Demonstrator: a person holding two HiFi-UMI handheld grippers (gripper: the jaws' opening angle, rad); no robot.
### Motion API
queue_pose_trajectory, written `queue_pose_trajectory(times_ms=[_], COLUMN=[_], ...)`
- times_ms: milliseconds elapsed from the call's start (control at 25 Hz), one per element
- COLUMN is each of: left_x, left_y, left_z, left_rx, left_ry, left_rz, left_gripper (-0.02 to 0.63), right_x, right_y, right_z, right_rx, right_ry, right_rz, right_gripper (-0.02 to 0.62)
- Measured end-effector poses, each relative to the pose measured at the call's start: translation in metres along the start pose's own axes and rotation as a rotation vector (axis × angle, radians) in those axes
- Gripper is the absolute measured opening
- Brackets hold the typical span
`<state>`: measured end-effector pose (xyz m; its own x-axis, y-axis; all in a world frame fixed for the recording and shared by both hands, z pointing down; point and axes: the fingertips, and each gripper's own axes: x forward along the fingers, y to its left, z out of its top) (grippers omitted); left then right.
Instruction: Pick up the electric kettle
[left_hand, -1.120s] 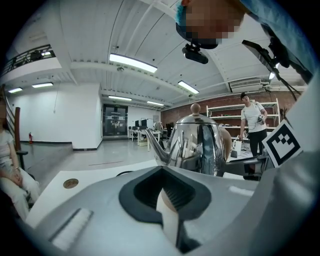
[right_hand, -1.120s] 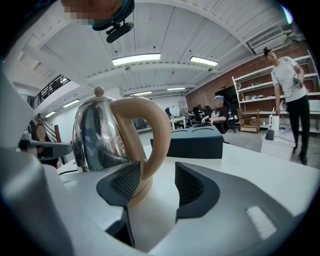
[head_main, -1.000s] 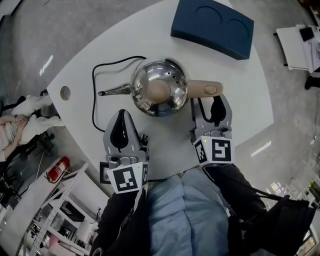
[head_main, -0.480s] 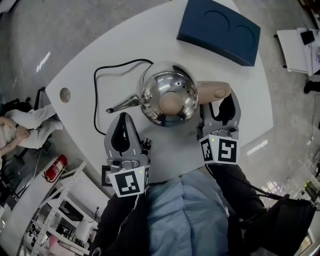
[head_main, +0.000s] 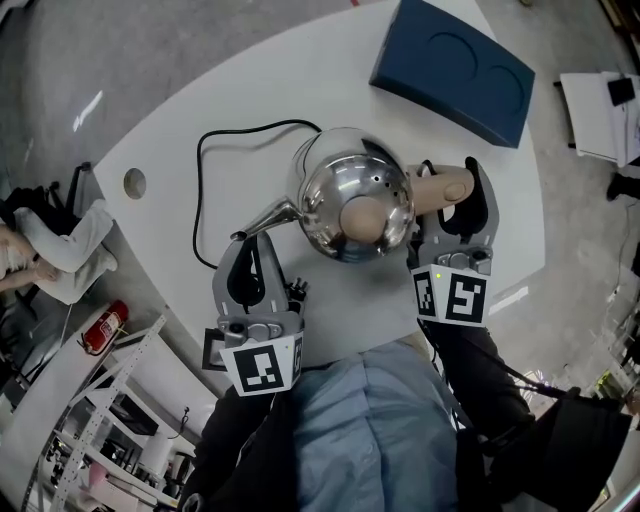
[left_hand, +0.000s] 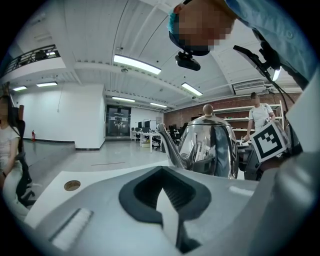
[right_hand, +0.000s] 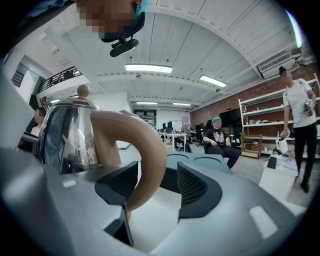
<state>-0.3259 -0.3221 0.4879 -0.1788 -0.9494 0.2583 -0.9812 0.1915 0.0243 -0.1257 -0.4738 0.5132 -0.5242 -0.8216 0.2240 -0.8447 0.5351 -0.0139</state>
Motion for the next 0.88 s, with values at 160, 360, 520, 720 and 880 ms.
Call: queue_pose_trajectory(times_ms=[160,360,520,720,880], left_x=[-0.001,-0.003,-0.005,-0.008,-0.011], left_y=[0.003,0.006,0.007,0.010,0.010], left_z=[0.001,0.007,0.010,0.015,0.024], left_rx=[-0.005,-0.006,-0.011,-0.017,-0.018], left_ry=[-0.005,-0.016,-0.020,-0.030,-0.040], left_rz=[0.016,0.032,0.043,0.062,0.076], left_gripper=[0.002,0.002,0.002,0.002,0.002], right_x=[0.011,0.019,0.020,0.021,0.022], right_y=[-0.002,0.001,0.004,0.009,0.011], right_z=[0.007,0.013,0.016,0.020,0.019], right_rx=[-0.015,-0.018,-0.019,0.018,0.045], right_ry=[-0.013,-0.019,-0.022,-0.034,0.000], right_rz=[0.012,0.030,0.045,0.080,0.122], right_gripper=[0.274,0.242,0.195,0.135,0.133])
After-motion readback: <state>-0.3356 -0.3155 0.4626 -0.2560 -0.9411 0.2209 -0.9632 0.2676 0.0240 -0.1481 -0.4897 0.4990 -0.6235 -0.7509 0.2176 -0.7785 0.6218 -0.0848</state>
